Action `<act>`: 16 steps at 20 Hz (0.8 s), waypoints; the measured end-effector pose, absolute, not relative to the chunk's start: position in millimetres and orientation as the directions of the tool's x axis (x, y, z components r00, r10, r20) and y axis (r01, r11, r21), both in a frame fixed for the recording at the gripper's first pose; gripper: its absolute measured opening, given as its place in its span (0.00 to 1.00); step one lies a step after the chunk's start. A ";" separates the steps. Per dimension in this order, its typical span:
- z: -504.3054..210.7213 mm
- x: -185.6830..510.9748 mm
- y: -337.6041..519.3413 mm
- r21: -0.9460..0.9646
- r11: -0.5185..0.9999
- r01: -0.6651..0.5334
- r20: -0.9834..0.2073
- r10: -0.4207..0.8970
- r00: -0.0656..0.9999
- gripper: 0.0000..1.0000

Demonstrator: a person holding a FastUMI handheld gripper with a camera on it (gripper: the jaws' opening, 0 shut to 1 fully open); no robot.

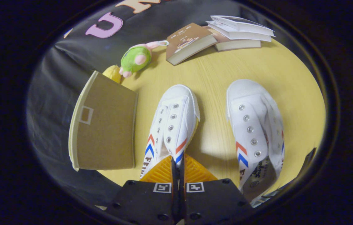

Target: Open the storage box then place both shoes into the box .Put the left shoe in first, then the right shoe, with the right side of both shoes facing outward in a uniform manner.

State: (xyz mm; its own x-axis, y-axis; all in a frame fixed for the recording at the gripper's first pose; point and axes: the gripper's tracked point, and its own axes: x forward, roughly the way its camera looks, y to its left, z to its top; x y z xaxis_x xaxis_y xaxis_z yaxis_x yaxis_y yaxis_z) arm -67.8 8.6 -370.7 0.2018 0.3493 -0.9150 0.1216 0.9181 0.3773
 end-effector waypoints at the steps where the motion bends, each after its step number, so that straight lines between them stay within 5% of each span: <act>1: -363.1 -63.4 9.3 0.383 0.916 0.118 -0.910 0.352 0.219 0.04; 16: -225.4 5.2 107.7 0.481 0.873 -0.076 -0.806 0.475 0.353 0.04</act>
State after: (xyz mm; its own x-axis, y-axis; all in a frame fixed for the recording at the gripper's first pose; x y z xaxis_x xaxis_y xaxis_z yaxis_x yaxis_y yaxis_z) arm 5.2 107.7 -225.4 0.3530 0.4746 -0.8063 -0.0758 0.8735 0.4809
